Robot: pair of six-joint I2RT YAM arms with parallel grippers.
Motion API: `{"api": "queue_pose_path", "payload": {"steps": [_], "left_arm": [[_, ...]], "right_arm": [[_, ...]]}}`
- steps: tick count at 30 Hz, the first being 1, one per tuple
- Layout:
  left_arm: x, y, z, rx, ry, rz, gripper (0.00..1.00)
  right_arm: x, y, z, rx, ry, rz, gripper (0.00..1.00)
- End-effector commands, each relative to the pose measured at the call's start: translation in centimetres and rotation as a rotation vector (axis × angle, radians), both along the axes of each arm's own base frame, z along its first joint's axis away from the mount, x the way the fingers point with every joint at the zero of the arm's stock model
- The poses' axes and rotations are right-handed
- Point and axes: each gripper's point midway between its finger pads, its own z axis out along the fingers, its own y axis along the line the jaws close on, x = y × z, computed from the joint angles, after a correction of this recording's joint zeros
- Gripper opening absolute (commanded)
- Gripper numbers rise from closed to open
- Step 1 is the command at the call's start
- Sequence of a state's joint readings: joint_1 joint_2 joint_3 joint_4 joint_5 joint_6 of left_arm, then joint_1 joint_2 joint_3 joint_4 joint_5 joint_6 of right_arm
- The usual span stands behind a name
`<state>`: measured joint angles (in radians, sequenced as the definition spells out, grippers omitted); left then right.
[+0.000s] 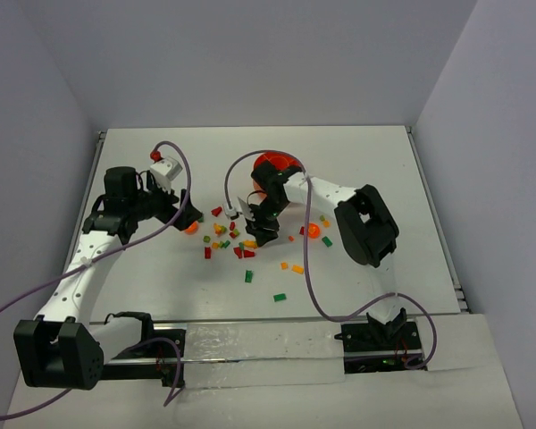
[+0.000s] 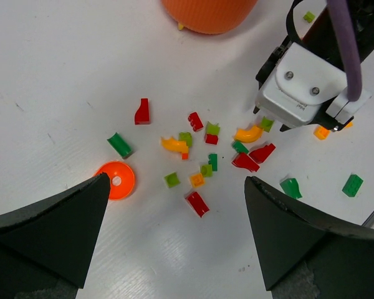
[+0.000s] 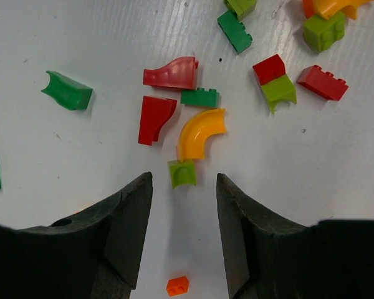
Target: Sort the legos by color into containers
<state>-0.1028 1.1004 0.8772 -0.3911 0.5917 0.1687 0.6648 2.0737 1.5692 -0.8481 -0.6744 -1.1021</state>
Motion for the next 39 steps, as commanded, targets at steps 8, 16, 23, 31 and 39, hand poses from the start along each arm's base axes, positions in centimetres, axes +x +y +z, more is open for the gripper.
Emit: {"api": "queue_pose_path", "payload": {"steps": [8,16,23,31,39], "left_arm": [[0.7,-0.2,0.2,-0.002,-0.047,-0.020,0.99],[0.8,0.0,-0.2,0.007,-0.043,-0.012,0.99],[0.6,-0.3,-0.3,-0.003,-0.042,-0.028,0.99],[-0.6,-1.7,0.1,-0.118,0.015,-0.049,0.93],[-1.7,-3.9,0.0,-0.368,0.254,0.028,0.82]], "right_arm": [[-0.6,0.6,-0.6,-0.060,0.028,0.037,0.53],[-0.2,0.9,-1.2,-0.081,0.040,0.022,0.45],[-0.4,0.9,-0.3,-0.071,0.036,0.012,0.19],[-1.0,-0.4,3.9,-0.007,0.039,-0.081,0.02],[-0.7,1.1,11.5,0.228,0.303,-0.355,0.00]]}}
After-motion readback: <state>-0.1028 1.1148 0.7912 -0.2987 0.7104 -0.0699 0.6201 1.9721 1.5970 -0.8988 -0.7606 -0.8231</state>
